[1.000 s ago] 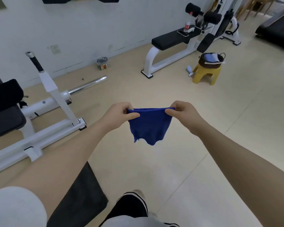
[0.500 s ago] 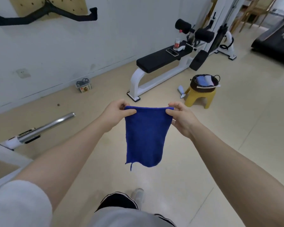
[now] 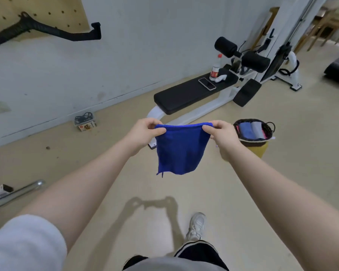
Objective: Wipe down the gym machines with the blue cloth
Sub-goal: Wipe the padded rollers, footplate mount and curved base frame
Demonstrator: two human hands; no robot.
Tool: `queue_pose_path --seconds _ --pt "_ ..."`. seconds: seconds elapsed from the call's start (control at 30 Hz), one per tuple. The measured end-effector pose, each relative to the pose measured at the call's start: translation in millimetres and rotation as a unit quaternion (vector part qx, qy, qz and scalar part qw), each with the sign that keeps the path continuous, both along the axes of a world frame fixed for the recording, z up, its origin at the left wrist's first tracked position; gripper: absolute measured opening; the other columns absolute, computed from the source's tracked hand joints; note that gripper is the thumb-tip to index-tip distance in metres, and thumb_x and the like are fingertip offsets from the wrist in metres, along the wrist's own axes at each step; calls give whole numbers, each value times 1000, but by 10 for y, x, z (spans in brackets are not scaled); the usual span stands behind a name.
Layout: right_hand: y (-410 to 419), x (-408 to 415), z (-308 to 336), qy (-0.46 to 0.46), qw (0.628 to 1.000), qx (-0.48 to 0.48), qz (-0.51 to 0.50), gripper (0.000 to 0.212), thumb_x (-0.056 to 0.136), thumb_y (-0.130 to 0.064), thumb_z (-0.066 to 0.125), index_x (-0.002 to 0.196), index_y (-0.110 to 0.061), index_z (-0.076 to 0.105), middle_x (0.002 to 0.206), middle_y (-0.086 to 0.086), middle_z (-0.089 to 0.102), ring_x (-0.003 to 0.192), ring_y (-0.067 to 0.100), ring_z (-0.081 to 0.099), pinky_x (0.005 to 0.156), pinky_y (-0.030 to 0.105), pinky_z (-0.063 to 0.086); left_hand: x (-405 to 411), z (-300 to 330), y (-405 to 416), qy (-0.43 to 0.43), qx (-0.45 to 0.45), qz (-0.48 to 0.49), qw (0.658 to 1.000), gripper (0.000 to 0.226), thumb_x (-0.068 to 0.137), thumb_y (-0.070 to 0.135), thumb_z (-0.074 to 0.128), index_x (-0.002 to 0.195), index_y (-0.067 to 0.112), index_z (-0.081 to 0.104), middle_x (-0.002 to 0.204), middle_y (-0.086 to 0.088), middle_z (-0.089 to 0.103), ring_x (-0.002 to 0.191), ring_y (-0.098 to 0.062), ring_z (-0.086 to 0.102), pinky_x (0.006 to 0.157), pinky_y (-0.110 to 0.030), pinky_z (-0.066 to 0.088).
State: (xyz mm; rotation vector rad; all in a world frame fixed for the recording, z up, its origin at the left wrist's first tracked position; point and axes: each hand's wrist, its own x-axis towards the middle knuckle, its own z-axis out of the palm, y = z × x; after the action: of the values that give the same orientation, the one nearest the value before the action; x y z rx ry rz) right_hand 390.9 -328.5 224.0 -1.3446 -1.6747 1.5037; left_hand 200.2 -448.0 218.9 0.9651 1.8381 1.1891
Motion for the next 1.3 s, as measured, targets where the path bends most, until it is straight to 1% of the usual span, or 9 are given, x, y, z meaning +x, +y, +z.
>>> queue_pose_path --seconds 0.1,0.23,0.33,0.43,0.57,0.7,0.93,1.07,1.3 --pt "812 -102 -1 7 999 -21 50 8 92 -17 57 84 -18 57 84 -6 62 79 6 55 58 18 38 -57 -69 722 -34 -2 39 999 10 88 12 61 81 18 60 81 5 65 75 -6 59 77 -21 45" --pt "1805 -276 -5 37 995 -76 57 7 92 -13 56 95 -9 61 92 7 65 85 19 59 82 32 51 -201 -153 1581 -73 -20 59 995 8 89 11 59 82 15 60 75 -1 66 70 -13 61 84 -30 49" --pt "2403 -441 -43 8 994 -88 69 9 93 -15 54 96 -10 61 87 2 63 80 17 54 74 33 48 -329 -258 2128 -86 -31 73 993 9 90 10 58 82 14 59 74 -4 65 73 -19 59 86 -36 50" --pt "2995 -703 -114 -19 993 -69 94 10 94 -16 52 88 -15 60 77 -6 59 74 12 47 67 27 38 -572 -362 2679 -98 -28 91 991 12 92 12 54 82 15 58 68 3 66 64 -10 60 76 -26 51" --pt "3806 -1210 -323 -6 990 -93 103 11 94 -13 52 85 -15 58 83 1 60 77 12 54 65 22 46 -1040 -500 3451 -98 -29 102 990 14 93 13 53 81 17 56 76 -3 62 66 -11 56 73 -22 47" --pt "4652 -1921 -551 8 989 -124 85 9 92 -8 55 85 -10 60 84 4 62 81 13 59 77 21 53 -1710 -621 4238 -71 -47 92 992 14 94 13 52 81 18 56 73 1 61 55 2 53 60 -11 42" --pt "5935 -3242 -667 6 987 -129 97 7 92 -6 55 89 -8 60 89 5 62 89 16 59 89 25 49 -2909 -611 5427 -53 -50 144 987 16 91 10 56 79 21 60 78 7 63 63 1 55 67 -17 43" --pt "6269 -3644 -1203 -68 984 -135 97 16 92 -6 52 80 -16 57 83 0 59 86 17 58 94 35 50 -3200 -1109 5866 -80 -95 181 976 15 90 14 57 77 21 60 78 0 64 73 -17 53 73 -30 41" --pt "6562 -3775 -2703 -208 955 -149 152 14 91 -10 51 80 -17 56 82 0 58 84 18 54 83 35 49 -3134 -2669 6033 -62 -210 158 963 8 92 17 53 88 12 58 71 5 52 65 -9 45 58 -17 34"
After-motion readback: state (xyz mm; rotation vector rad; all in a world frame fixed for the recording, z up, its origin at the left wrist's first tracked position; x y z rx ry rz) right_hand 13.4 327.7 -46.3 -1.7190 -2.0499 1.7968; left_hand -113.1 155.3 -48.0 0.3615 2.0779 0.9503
